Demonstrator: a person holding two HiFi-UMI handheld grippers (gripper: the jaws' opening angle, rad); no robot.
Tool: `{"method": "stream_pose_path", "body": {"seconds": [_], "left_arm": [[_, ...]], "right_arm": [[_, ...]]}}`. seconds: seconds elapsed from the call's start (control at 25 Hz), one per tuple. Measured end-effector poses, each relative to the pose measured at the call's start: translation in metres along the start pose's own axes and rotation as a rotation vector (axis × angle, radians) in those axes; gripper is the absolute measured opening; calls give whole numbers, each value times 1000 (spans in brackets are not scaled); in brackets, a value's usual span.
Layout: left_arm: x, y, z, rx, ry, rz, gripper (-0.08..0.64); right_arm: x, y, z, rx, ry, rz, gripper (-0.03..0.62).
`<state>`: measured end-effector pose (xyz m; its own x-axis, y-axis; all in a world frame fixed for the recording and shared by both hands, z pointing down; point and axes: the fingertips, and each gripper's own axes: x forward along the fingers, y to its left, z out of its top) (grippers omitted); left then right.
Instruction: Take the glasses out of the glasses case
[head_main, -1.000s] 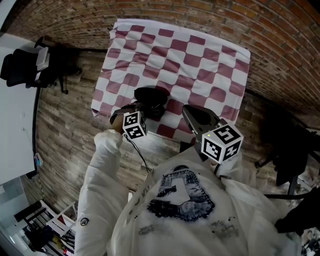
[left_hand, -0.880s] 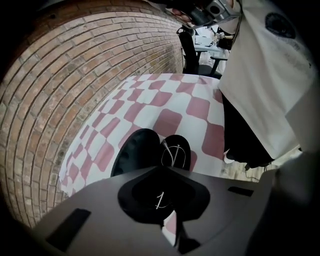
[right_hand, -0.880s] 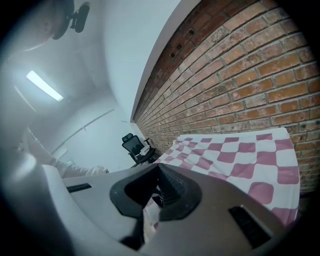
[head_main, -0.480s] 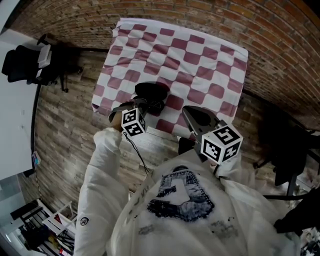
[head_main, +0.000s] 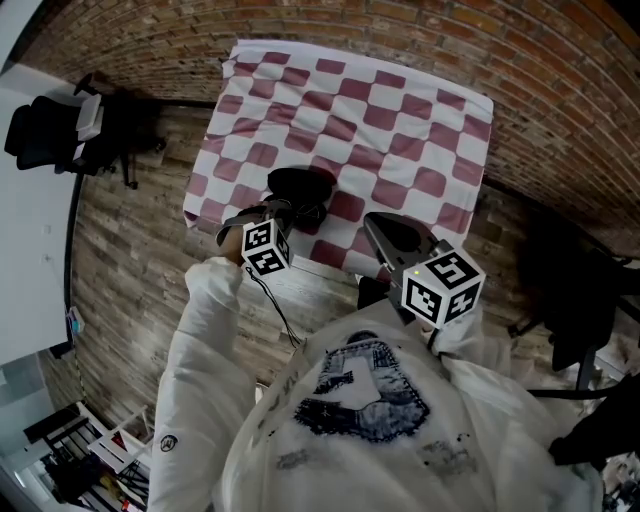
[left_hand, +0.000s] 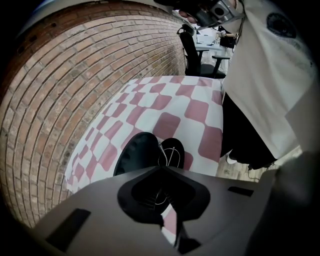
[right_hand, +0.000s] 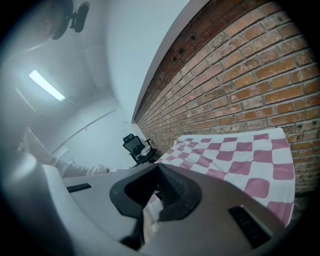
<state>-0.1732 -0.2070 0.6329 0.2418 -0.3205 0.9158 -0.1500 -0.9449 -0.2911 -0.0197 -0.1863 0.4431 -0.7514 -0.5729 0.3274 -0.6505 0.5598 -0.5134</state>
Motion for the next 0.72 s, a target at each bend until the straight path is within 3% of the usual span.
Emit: {"method": "stream_pose_path", "body": {"seconds": [0.2,0.72], "left_arm": [[4,-1,2,-18,-9,-38,17],[19,-2,-4,-15,16,-107,117]], "right_arm": [[1,-6,3,0,0,-5,14],[8,-18,5,13,14,-9,14]]}}
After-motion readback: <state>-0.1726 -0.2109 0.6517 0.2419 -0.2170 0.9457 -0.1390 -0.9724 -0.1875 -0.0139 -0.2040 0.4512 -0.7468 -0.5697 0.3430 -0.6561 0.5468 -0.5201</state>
